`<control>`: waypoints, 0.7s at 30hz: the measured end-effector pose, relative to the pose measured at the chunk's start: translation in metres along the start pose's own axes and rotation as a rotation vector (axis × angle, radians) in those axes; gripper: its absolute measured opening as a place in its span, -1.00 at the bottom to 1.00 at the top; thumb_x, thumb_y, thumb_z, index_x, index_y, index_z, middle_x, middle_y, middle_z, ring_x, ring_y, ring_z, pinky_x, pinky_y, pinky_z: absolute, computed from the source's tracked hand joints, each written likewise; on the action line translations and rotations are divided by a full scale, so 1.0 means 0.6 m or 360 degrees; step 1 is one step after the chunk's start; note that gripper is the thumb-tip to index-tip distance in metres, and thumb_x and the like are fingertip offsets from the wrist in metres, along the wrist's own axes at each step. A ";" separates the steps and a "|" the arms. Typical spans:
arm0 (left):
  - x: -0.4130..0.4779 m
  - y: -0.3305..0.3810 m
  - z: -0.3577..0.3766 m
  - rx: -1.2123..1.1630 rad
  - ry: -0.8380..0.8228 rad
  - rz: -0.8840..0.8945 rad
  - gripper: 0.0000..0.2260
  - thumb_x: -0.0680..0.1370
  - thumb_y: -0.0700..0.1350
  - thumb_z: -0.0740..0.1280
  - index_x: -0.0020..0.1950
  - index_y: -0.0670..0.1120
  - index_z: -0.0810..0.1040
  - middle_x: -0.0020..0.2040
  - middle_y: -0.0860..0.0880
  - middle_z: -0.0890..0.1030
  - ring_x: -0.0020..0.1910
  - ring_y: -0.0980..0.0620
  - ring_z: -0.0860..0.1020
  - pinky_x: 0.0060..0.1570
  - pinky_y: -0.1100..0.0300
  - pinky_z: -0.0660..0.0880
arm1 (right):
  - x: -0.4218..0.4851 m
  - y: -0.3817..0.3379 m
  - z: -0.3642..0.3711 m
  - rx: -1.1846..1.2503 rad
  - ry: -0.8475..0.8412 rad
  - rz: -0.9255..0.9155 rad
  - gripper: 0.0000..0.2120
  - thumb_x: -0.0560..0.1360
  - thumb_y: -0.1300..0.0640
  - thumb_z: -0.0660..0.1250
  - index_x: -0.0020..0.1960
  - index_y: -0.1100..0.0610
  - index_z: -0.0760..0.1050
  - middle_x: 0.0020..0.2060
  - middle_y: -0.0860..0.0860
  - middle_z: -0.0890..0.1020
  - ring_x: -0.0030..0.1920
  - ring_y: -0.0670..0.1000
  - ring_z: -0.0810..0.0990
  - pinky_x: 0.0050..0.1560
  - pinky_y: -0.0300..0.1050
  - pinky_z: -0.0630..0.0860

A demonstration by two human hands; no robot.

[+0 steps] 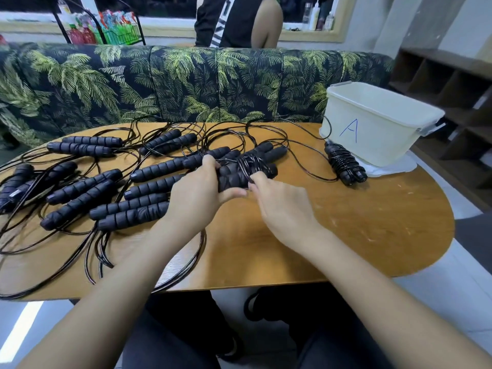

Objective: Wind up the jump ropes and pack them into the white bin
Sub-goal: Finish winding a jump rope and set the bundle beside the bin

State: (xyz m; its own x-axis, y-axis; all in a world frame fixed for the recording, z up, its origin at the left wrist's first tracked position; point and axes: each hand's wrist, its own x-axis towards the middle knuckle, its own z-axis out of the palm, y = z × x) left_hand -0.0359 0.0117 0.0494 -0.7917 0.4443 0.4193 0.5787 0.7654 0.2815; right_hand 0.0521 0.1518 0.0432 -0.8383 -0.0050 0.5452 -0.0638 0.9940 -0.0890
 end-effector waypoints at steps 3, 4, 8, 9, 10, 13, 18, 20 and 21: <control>-0.001 0.007 0.006 -0.0455 -0.0013 -0.0141 -0.39 0.38 0.30 0.35 0.18 -0.15 0.36 -0.03 -0.04 0.57 -0.01 -0.13 0.56 -0.20 0.11 0.31 | -0.024 0.005 0.016 0.0353 0.0079 0.0162 -0.70 0.64 0.03 -0.01 0.01 0.14 0.45 -0.36 -0.17 0.37 -0.40 -0.02 0.35 -0.51 -0.21 0.14; 0.001 0.007 0.010 -0.0609 -0.0007 -0.0205 -0.44 0.41 0.26 0.37 0.17 -0.14 0.38 -0.01 -0.03 0.56 0.00 -0.10 0.54 -0.16 0.12 0.32 | -0.031 0.008 0.024 0.0557 0.0063 0.0222 -0.74 0.64 0.04 0.02 0.03 0.10 0.45 -0.36 -0.19 0.41 -0.37 -0.05 0.37 -0.47 -0.19 0.24; 0.013 0.001 0.008 -0.1336 -0.0055 -0.0323 -0.53 0.36 0.25 0.31 0.08 -0.07 0.43 -0.18 0.09 0.52 -0.18 0.09 0.50 -0.18 0.17 0.36 | -0.050 0.016 0.037 0.1175 -0.0165 0.0199 -0.75 0.65 0.23 0.11 -0.14 0.06 0.46 -0.38 -0.11 0.47 -0.31 -0.14 0.46 -0.18 -0.26 0.42; 0.013 0.001 0.003 -0.1424 -0.0133 -0.0250 -0.58 0.35 0.20 0.30 0.05 -0.05 0.42 -0.21 0.09 0.51 -0.24 0.15 0.48 -0.19 0.19 0.36 | -0.054 0.022 0.039 0.1166 -0.0263 0.0193 -0.72 0.64 0.28 0.13 -0.17 0.06 0.48 -0.38 -0.11 0.48 -0.30 -0.17 0.45 -0.16 -0.32 0.39; 0.009 0.001 -0.002 -0.1463 -0.0245 -0.0124 -0.63 0.34 0.13 0.32 0.02 -0.03 0.40 -0.21 0.09 0.52 -0.28 0.20 0.47 -0.20 0.21 0.37 | -0.053 0.042 0.046 0.1227 -0.0430 0.0254 -0.71 0.62 0.31 0.15 -0.18 0.06 0.50 -0.38 -0.12 0.49 -0.29 -0.19 0.47 -0.15 -0.35 0.38; -0.008 0.001 -0.013 -0.1490 -0.0706 0.0350 -0.52 0.28 0.14 0.50 -0.01 -0.01 0.33 -0.09 0.00 0.60 -0.22 0.19 0.51 -0.20 0.27 0.41 | -0.042 0.091 0.027 0.1168 -0.0710 0.0193 -0.95 0.47 0.26 0.42 -0.11 0.16 0.57 -0.32 -0.05 0.65 -0.25 -0.12 0.62 -0.08 -0.21 0.52; -0.017 0.006 -0.036 -0.0298 -0.0780 0.0844 -0.37 0.23 0.38 0.41 0.09 0.02 0.33 -0.13 0.09 0.56 -0.20 0.06 0.50 -0.29 0.21 0.31 | 0.047 0.136 0.000 0.0504 -0.0759 -0.0313 -0.80 0.43 -0.25 0.28 -0.26 -0.17 0.45 -0.33 -0.21 0.53 -0.19 -0.23 0.47 0.06 -0.10 0.28; -0.014 0.013 -0.038 0.0148 -0.0618 0.0880 -0.32 0.25 0.44 0.34 0.15 0.02 0.30 -0.10 0.06 0.56 -0.15 0.02 0.51 -0.27 0.17 0.34 | 0.073 0.145 -0.009 0.0420 -0.0837 -0.0262 -0.80 0.52 -0.18 0.28 -0.23 -0.13 0.46 -0.30 -0.16 0.56 -0.16 -0.16 0.49 0.10 -0.10 0.23; -0.012 0.014 -0.033 0.0305 -0.0531 0.0866 -0.30 0.26 0.46 0.30 0.16 -0.01 0.29 -0.08 0.04 0.56 -0.12 0.00 0.52 -0.26 0.14 0.35 | 0.078 0.140 -0.017 0.0380 -0.0839 -0.0251 -0.79 0.55 -0.15 0.26 -0.19 -0.09 0.48 -0.28 -0.12 0.57 -0.14 -0.09 0.50 0.14 -0.09 0.21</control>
State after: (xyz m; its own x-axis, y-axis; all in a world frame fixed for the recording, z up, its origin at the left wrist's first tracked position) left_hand -0.0214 0.0056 0.0660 -0.4324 0.8874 0.1599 0.8922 0.4467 -0.0662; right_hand 0.0129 0.2361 0.0700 -0.9606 -0.2645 0.0854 -0.2777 0.9251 -0.2589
